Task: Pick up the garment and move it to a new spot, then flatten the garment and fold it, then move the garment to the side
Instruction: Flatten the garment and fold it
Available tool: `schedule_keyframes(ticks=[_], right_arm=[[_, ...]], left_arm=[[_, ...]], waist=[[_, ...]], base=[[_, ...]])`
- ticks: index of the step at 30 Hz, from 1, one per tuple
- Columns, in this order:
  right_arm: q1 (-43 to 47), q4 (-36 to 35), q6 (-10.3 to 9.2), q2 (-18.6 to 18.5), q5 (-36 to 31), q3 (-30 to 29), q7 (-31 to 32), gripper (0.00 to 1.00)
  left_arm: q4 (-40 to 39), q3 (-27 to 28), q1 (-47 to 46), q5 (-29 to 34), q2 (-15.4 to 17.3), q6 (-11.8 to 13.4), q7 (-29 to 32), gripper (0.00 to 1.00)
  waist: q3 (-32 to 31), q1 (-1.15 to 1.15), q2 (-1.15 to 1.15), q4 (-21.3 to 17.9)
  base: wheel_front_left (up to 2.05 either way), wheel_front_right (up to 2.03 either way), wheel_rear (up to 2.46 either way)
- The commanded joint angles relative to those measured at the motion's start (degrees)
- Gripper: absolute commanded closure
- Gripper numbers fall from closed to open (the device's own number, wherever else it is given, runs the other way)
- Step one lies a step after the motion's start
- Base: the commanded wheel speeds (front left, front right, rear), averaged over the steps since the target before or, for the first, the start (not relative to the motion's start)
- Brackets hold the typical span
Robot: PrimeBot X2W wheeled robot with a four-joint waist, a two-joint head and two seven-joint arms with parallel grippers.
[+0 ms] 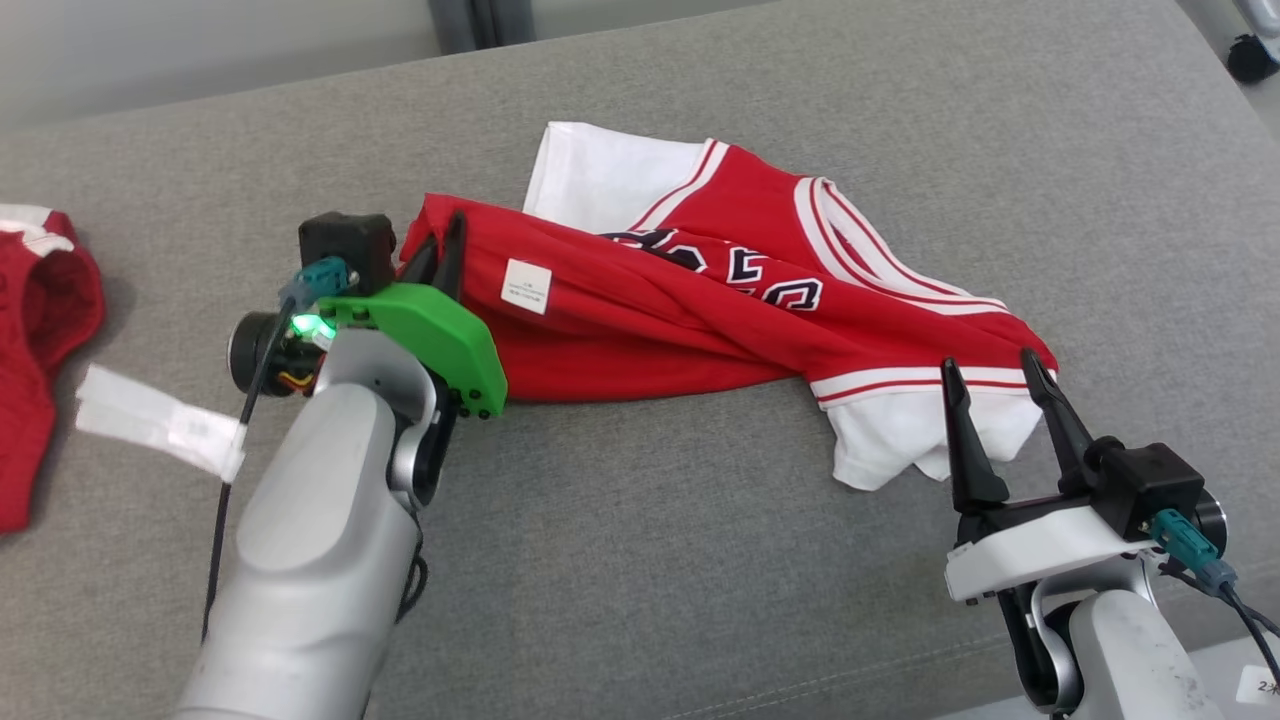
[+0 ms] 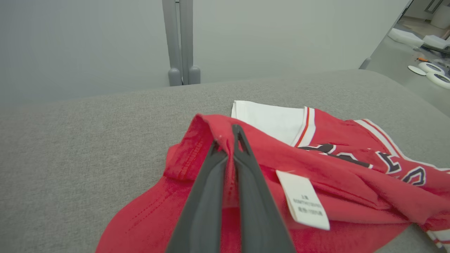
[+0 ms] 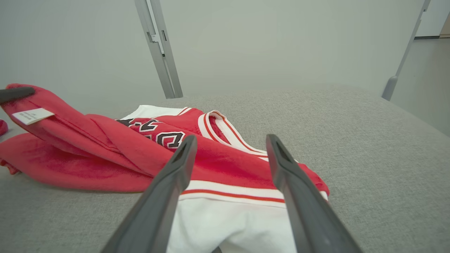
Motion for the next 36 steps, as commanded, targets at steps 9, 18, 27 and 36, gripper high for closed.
schedule_keyframes(ticks=[9, 18, 27, 36], right_arm=[[1.23, -1.47, 0.01, -0.13, -1.12, -1.10, 0.23, 0.00], [0.17, -2.04, 0.01, -0.15, -1.25, -0.99, 1.09, 0.00], [1.01, -2.01, 0.01, -0.15, -1.37, -1.67, 1.65, 0.00], [2.79, -3.12, 0.01, -0.14, -1.51, -3.91, 2.47, 0.00]], left_arm=[[-21.89, -1.07, 21.84, -3.74, 2.04, 1.33, 0.64, 1.00], [-23.96, -0.95, 28.11, -2.43, 4.60, 3.12, -0.71, 0.00], [-15.52, 1.51, 27.50, -3.82, 3.31, 2.43, -11.35, 0.00], [-30.81, 12.36, 32.85, 2.93, 1.62, -3.53, -13.74, 0.00]], waist=[[-1.31, 0.00, 0.00, 7.97], [-1.09, 0.00, 0.00, 11.10], [-3.29, 0.00, 0.00, 11.57], [-5.34, 0.00, 0.00, 12.38]], base=[[0.00, 0.00, 0.00], [0.00, 0.00, 0.00], [0.00, 0.00, 0.00], [0.00, 0.00, 0.00]])
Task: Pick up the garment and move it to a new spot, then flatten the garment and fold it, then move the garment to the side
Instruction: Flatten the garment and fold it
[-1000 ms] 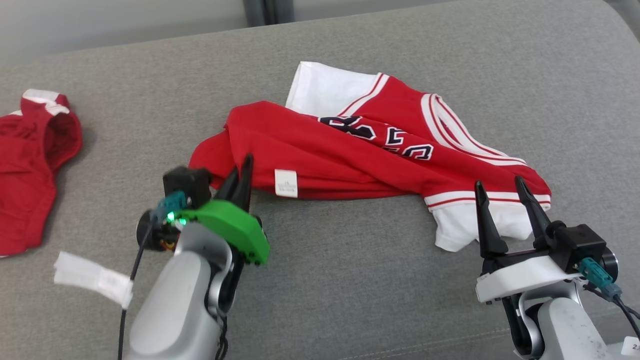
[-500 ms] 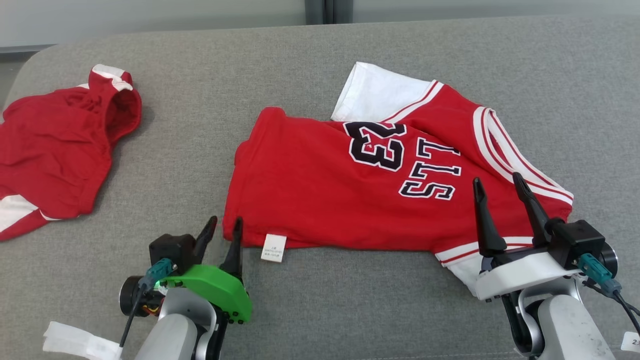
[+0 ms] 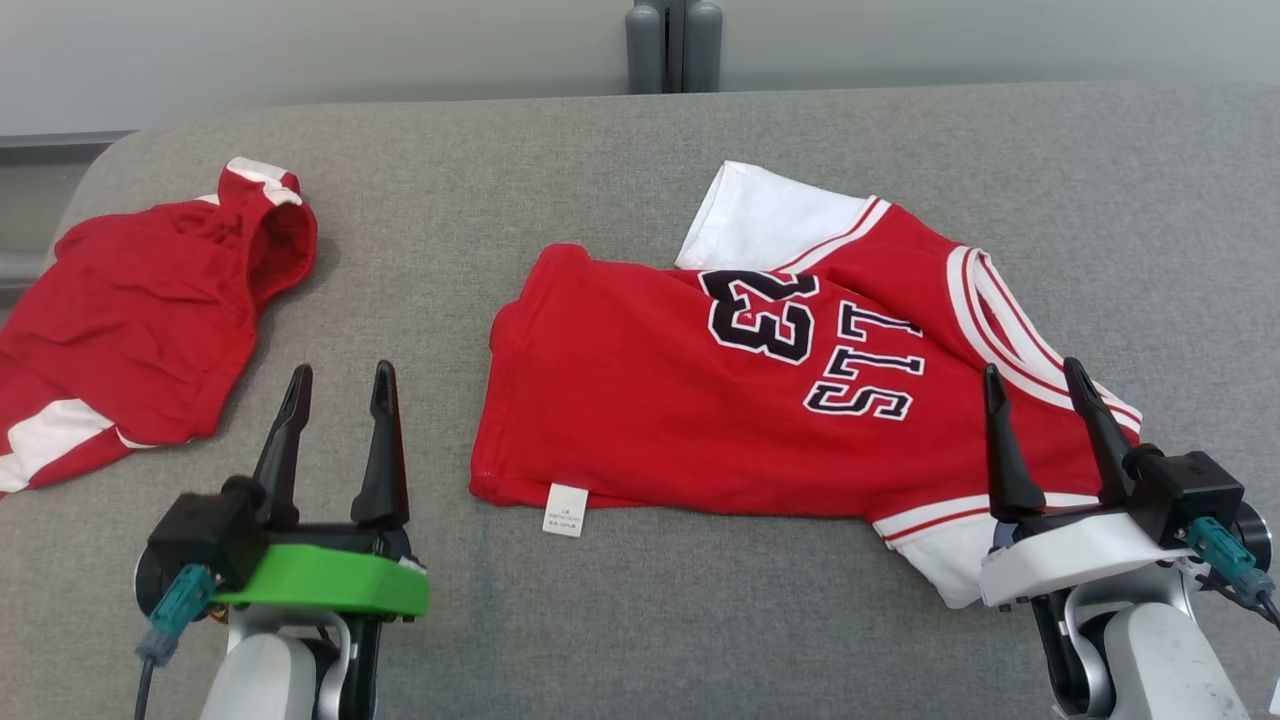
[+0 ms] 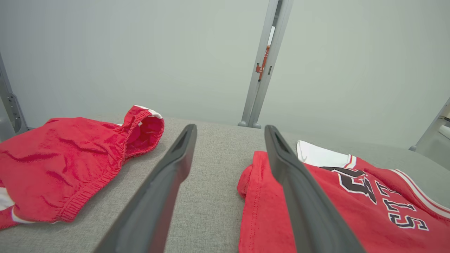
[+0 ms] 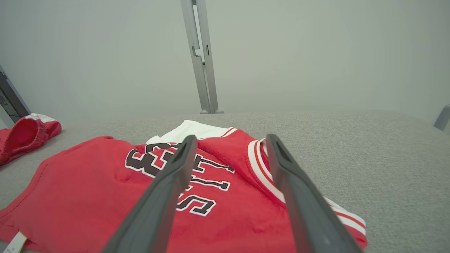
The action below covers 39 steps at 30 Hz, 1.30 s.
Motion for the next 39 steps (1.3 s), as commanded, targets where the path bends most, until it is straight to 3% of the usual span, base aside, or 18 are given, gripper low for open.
schedule_keyframes(ticks=[1, 9, 13, 20, 28, 32, 33, 34, 35, 39], right_arm=[[0.74, -0.26, 0.01, -0.15, 0.12, -0.23, 0.26, 0.00], [0.37, 0.81, 0.01, -0.17, 1.45, -1.93, 4.62, 0.00], [-1.99, 0.53, 0.01, -0.20, 0.52, -5.97, 12.74, 0.00], [-6.88, 2.62, 0.01, -0.21, -0.17, -14.96, 33.41, 0.00], [-11.81, 7.47, 0.01, -0.12, 1.65, -20.00, 44.27, 0.00], [-13.95, 10.59, 0.01, -0.14, 3.08, -20.09, 46.53, 0.00], [-14.39, 11.35, 0.01, -0.13, 3.28, -20.15, 46.30, 0.05], [-14.66, 11.93, 0.01, -0.17, 3.13, -20.23, 46.13, 0.63], [-15.07, 12.35, 0.01, -0.16, 2.52, -19.98, 45.56, 1.00], [-17.48, 12.16, 0.01, -0.19, 0.03, -19.96, 42.70, 1.00]], left_arm=[[-1.52, 1.30, 2.05, 1.54, -0.53, -0.85, 0.02, 0.00], [-1.75, 3.43, 5.44, 4.76, -2.05, -2.62, 0.01, 0.00], [-1.71, 3.66, 5.39, 5.29, -2.24, -2.78, 0.01, 0.00], [-2.08, 2.25, 3.90, 5.00, -2.31, -2.88, 0.00, 0.00], [-2.79, 1.04, 1.79, 4.71, -2.33, -2.89, 0.00, 0.00], [-2.95, 0.97, 0.98, 4.82, -2.33, -2.90, 0.00, 0.00], [-2.98, 0.94, 0.77, 4.81, -2.33, -2.90, 0.00, 0.00], [-3.01, 0.92, 0.68, 4.80, -2.33, -2.90, 0.00, 0.00], [-2.96, 0.79, 0.64, 4.81, -2.33, -2.90, 0.00, 0.00], [-3.20, 0.53, 0.03, 4.80, -2.34, -2.90, 0.00, 0.00]], waist=[[-0.56, 0.00, 0.00, 0.16], [-1.22, 0.00, 0.00, -0.54], [-0.68, 0.00, 0.00, -1.23], [1.56, 0.00, 0.00, -1.24], [4.77, 0.00, 0.00, -0.67], [5.58, 0.00, 0.00, -0.24], [5.76, 0.00, 0.00, -0.12], [5.90, 0.00, 0.00, -0.02], [6.04, 0.00, 0.00, 0.14], [6.60, 0.00, 0.00, 0.63]], base=[[0.00, 0.00, 0.00], [0.00, 0.00, 0.00], [0.00, 0.00, 0.00], [0.00, 0.00, 0.00], [0.00, 0.00, 0.00], [0.00, 0.00, 0.00], [0.00, 0.00, 0.00], [0.00, 0.00, 0.00], [0.00, 0.00, 0.00], [0.00, 0.00, 0.00]])
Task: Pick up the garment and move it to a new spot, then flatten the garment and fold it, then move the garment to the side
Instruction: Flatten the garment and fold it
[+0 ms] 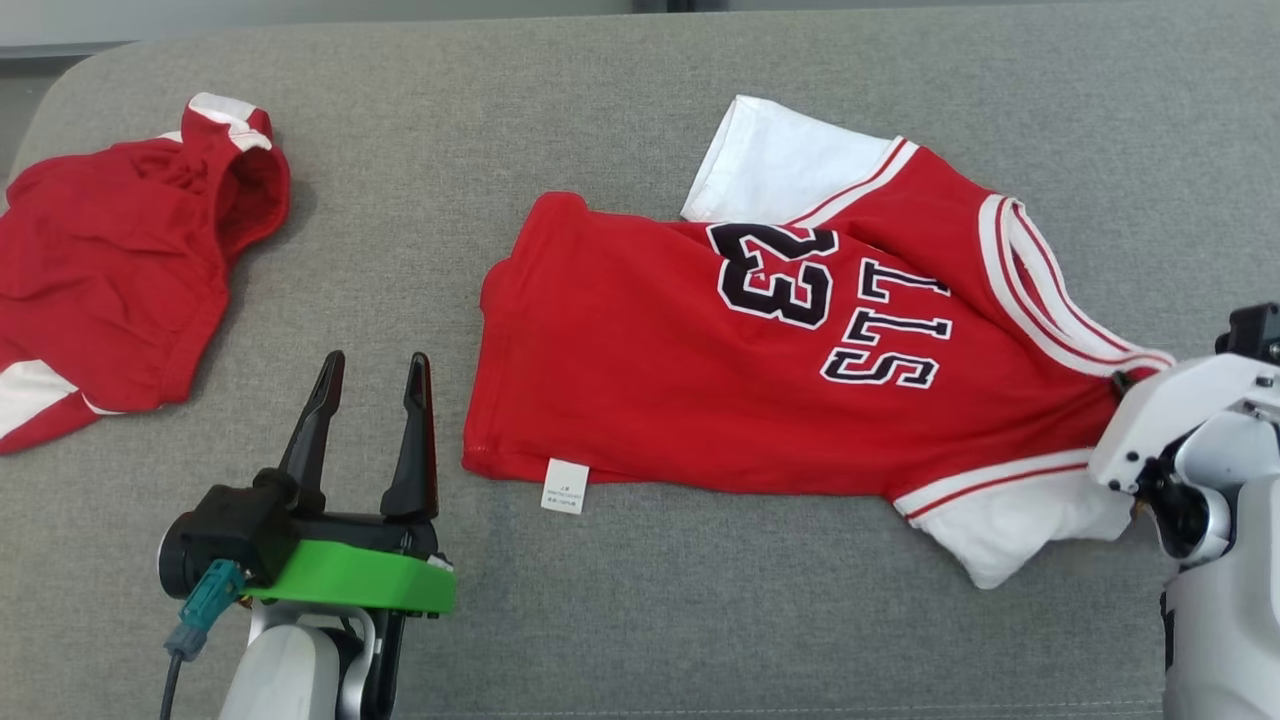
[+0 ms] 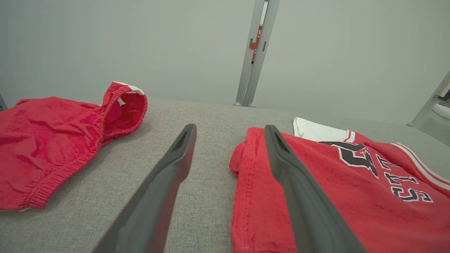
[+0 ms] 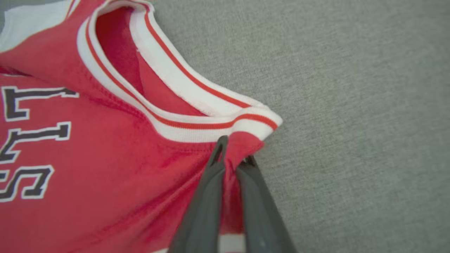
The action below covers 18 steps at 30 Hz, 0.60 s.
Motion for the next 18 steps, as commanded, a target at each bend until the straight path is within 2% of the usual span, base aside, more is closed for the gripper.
schedule_keyframes(ticks=[1, 9, 16, 17, 18], right_arm=[[-1.99, -0.57, 0.01, -0.21, -0.98, 0.27, -1.12, 1.00], [-11.51, 2.32, 0.01, -1.85, -2.98, 4.71, -1.48, 1.00], [-18.37, 9.09, 0.01, -3.53, -3.53, 6.37, -6.25, 1.00], [-18.92, 10.12, 0.01, -3.64, -3.68, 6.39, -6.91, 0.65], [-19.53, 11.06, 0.01, -3.90, -3.93, 6.57, -8.27, 0.00]], left_arm=[[-0.45, 0.09, -1.20, 0.29, 0.07, -0.22, -0.01, 0.00], [-1.76, -0.24, -2.54, -0.05, 0.08, -0.22, 0.00, 0.00], [-2.42, -1.59, -3.69, -0.60, 0.09, -0.23, 0.00, 0.00], [-2.39, -1.66, -3.73, -0.72, 0.08, -0.23, 0.00, 0.00], [-2.33, -1.67, -3.75, -0.77, 0.09, -0.23, 0.00, 0.00]], waist=[[0.43, 0.00, 0.00, 0.27], [2.29, 0.00, 0.00, 1.90], [3.92, 0.00, 0.00, 4.07], [3.95, 0.00, 0.00, 4.24], [3.91, 0.00, 0.00, 4.44]], base=[[0.00, 0.00, 0.00], [0.00, 0.00, 0.00], [0.00, 0.00, 0.00], [0.00, 0.00, 0.00], [0.00, 0.00, 0.00]])
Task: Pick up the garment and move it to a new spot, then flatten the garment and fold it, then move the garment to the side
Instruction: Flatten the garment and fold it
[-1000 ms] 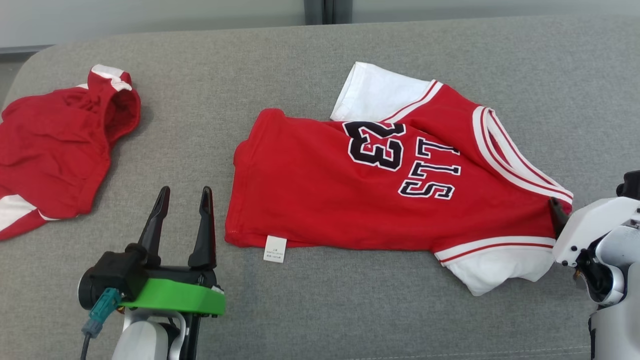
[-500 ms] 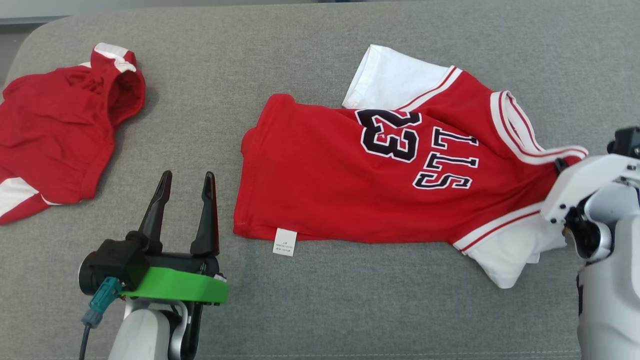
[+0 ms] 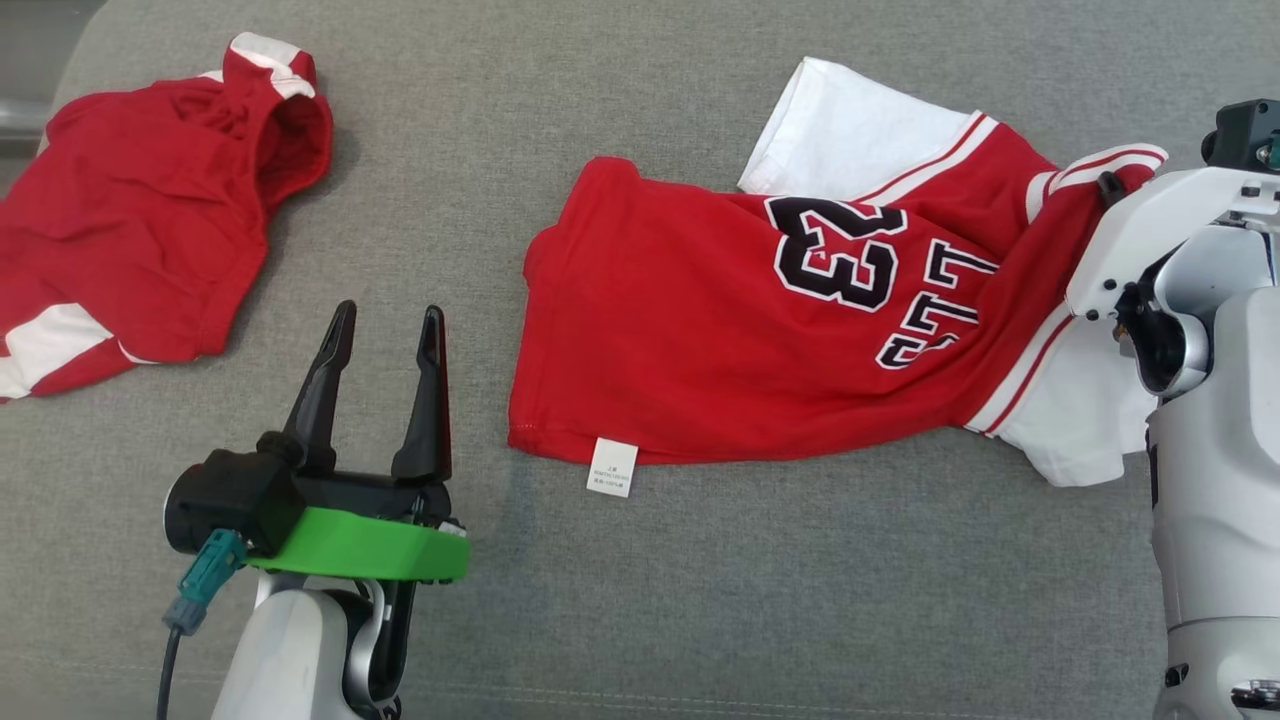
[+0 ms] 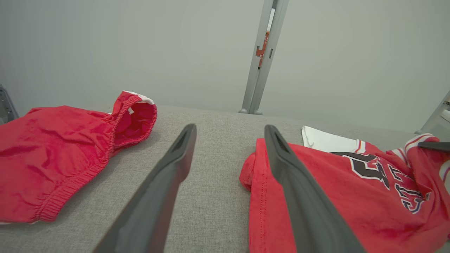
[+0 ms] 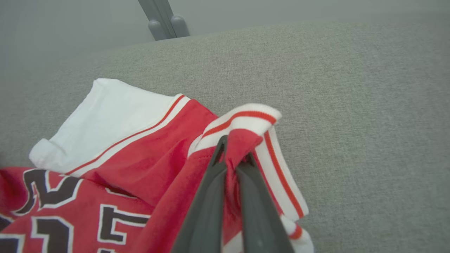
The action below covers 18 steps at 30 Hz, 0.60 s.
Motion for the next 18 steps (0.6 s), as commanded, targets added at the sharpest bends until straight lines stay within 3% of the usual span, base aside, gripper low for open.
schedule_keyframes(ticks=[1, 5, 8, 16, 18], right_arm=[[-0.95, 0.89, 0.01, -0.62, -0.27, 0.41, -1.99, 0.00], [-0.03, 1.80, 0.01, -2.31, -2.36, 1.75, -8.57, 0.00], [3.14, 0.23, 0.02, -1.50, -2.85, 2.49, -14.28, 0.00], [17.06, -11.00, -0.01, -0.19, -4.99, 10.33, -33.97, 0.00], [20.75, -12.98, 0.00, 0.25, -4.08, 12.42, -36.40, 0.00]], left_arm=[[-0.08, 0.04, -0.68, -0.09, 0.12, -0.23, 0.00, 0.00], [0.39, 0.32, 0.05, 0.06, 0.12, -0.23, 0.00, 0.00], [0.92, 1.03, 1.26, 0.62, 0.12, -0.23, 0.00, 0.00], [2.95, 4.44, 4.88, 1.56, 0.14, -0.23, 0.00, 0.00], [3.65, 5.37, 5.59, 1.63, 0.13, -0.23, 0.00, 0.00]], waist=[[0.15, 0.00, 0.00, 0.60], [-1.39, 0.00, 0.00, 0.64], [-3.34, 0.00, 0.00, 0.02], [-8.70, 0.00, 0.00, -3.61], [-9.95, 0.00, 0.00, -4.35]], base=[[0.00, 0.00, 0.00], [0.00, 0.00, 0.00], [0.00, 0.00, 0.00], [0.00, 0.00, 0.00], [0.00, 0.00, 0.00]])
